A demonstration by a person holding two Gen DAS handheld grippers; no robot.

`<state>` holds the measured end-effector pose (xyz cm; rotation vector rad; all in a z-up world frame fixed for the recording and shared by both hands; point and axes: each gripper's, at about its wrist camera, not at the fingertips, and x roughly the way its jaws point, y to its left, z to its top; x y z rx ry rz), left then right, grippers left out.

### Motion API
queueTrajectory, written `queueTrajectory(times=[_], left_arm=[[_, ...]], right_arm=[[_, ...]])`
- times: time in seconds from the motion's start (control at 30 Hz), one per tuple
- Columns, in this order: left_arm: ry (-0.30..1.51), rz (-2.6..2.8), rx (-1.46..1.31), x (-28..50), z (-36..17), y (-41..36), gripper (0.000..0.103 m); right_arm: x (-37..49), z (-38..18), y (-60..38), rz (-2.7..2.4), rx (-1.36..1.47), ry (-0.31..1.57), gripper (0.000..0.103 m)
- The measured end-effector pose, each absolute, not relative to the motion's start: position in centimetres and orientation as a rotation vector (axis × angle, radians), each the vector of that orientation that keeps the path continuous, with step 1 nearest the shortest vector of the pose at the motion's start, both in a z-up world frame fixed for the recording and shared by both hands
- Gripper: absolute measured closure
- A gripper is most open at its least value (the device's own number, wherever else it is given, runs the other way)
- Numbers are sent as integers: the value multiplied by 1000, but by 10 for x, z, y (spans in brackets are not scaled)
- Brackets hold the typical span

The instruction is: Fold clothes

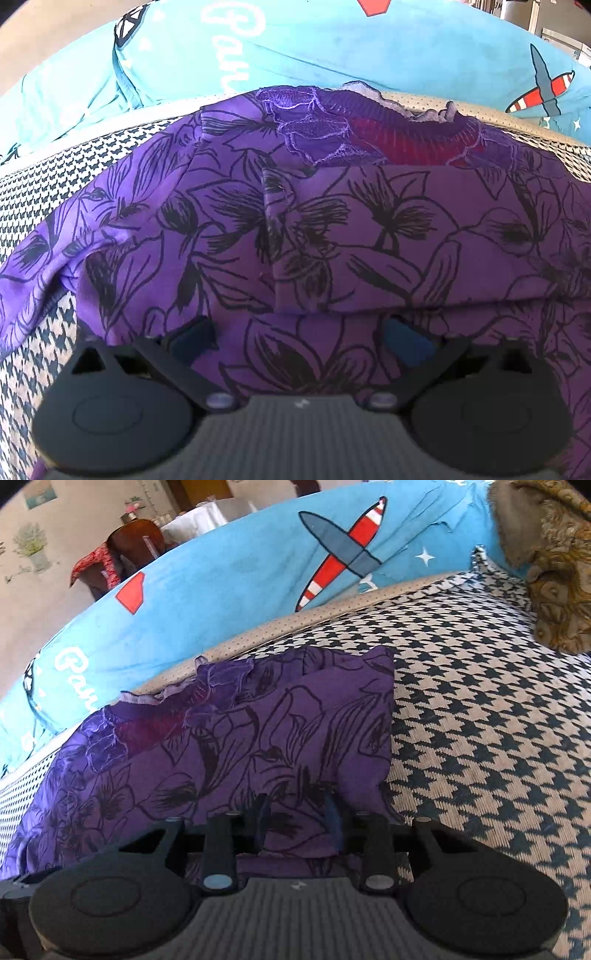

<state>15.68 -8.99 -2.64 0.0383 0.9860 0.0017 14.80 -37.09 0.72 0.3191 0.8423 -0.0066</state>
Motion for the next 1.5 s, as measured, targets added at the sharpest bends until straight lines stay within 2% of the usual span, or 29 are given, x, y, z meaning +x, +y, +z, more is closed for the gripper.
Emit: queueTrajectory(times=[0.2,0.5,0.8,0.93,1.07,1.2,1.5], left_arm=[[982,-9,44,155,-24,-89,0],[936,51,-12,152,-7,-64,0],[895,120,-56,154,2,-45,0],[940,148,-54,164,-9,-43,0],[962,165,-29,166,-20,-45,0],[962,164,-15,164,-21,-46,0],[934,213,-41,153,-10,-29,0]], right_arm=[[131,20,-336,59,254,760,60],[141,9,-308,125,209,788,59],[146,1,-278,201,151,793,53],[148,-6,-268,202,124,816,51],[147,-14,-259,208,72,848,44],[141,-19,-246,238,-37,839,29],[137,-25,-230,243,-156,841,16]])
